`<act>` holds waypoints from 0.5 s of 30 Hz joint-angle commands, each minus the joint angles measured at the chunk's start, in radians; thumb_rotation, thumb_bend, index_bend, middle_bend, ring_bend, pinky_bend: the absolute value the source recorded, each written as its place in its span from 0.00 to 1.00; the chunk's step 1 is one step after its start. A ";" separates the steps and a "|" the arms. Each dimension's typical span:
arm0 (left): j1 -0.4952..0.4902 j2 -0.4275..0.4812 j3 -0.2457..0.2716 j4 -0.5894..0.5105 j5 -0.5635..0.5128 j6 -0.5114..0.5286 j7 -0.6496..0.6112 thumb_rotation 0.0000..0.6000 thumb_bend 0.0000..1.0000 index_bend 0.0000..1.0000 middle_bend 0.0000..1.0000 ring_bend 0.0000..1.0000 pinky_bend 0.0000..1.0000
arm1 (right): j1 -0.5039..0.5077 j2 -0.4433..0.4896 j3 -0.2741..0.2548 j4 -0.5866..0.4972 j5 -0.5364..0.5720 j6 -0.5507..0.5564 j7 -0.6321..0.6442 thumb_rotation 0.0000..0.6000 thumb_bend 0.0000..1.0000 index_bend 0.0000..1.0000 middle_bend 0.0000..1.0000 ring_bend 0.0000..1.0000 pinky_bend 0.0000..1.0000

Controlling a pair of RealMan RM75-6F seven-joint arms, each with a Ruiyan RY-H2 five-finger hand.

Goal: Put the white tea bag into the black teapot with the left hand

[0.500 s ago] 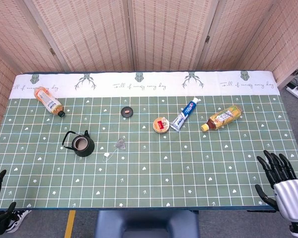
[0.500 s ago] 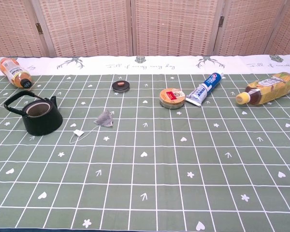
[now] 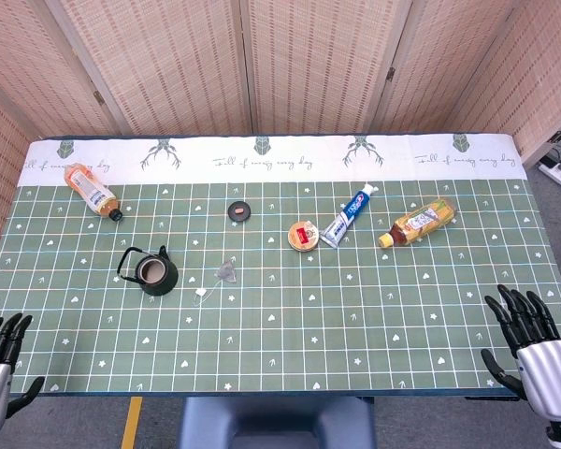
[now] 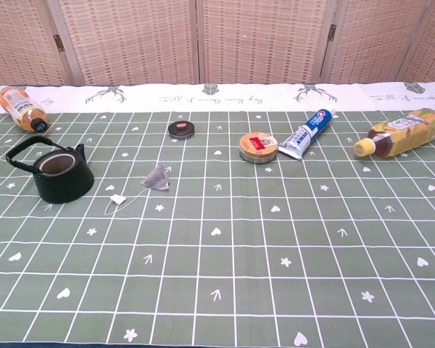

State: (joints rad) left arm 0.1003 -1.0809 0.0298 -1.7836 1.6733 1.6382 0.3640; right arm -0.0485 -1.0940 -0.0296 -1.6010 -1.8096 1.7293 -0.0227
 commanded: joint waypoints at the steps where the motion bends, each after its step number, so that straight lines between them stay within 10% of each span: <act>1: -0.083 0.050 -0.012 -0.138 0.054 -0.111 0.161 1.00 0.27 0.13 0.78 0.71 0.77 | 0.002 0.001 0.001 0.002 -0.006 0.003 0.005 1.00 0.36 0.00 0.00 0.00 0.00; 6: -0.213 0.074 -0.036 -0.250 -0.017 -0.311 -0.022 1.00 0.27 0.34 1.00 1.00 1.00 | 0.014 0.007 0.000 0.005 -0.007 -0.015 0.018 1.00 0.37 0.00 0.00 0.00 0.00; 15: -0.389 -0.004 -0.106 -0.289 -0.260 -0.554 -0.155 1.00 0.30 0.41 1.00 1.00 1.00 | 0.016 0.026 0.002 0.016 -0.007 0.003 0.078 1.00 0.37 0.00 0.00 0.00 0.00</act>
State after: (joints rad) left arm -0.2196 -1.0426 -0.0434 -2.0521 1.4871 1.1549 0.2019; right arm -0.0327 -1.0707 -0.0277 -1.5868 -1.8166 1.7308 0.0514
